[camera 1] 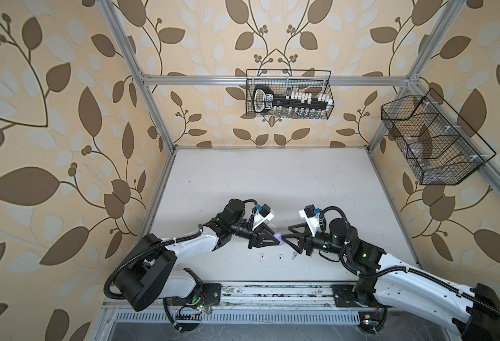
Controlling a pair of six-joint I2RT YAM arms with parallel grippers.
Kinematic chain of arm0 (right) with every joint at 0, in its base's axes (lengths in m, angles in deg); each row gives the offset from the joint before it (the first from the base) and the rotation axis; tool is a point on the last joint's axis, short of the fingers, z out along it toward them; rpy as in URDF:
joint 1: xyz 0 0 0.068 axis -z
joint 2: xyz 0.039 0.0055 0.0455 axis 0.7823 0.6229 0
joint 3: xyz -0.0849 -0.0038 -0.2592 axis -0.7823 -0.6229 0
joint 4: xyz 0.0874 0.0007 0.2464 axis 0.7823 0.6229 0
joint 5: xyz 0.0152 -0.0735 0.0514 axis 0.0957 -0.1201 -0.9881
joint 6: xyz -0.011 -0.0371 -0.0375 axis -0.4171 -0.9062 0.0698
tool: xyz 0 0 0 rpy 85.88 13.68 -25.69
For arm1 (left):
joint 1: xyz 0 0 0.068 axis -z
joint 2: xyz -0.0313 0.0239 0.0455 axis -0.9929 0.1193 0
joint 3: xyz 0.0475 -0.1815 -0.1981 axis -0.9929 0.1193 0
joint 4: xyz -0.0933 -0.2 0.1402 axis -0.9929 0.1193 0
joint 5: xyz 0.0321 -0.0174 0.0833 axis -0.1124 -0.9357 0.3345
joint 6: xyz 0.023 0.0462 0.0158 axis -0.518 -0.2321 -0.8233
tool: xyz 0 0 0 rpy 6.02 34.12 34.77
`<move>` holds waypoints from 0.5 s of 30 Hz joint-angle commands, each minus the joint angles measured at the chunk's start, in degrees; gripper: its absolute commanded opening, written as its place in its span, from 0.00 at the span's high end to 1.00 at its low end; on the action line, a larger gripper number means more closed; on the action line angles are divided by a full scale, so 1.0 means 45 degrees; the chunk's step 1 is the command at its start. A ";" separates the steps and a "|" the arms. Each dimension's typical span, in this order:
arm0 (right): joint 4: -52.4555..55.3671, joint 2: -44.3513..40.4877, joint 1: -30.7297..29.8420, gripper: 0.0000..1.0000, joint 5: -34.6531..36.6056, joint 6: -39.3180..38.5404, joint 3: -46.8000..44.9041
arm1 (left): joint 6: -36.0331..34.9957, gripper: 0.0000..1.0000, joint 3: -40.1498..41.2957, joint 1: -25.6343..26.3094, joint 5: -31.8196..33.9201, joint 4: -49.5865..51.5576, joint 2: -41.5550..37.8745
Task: Insert wireless bluetooth earbuds into charging case
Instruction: Open the charging case.
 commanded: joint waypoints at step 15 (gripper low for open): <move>0.5295 0.2611 -0.1908 0.34 0.6892 0.2084 0.2520 | -0.1678 0.95 0.2497 0.0011 0.4065 -1.0415 0.4484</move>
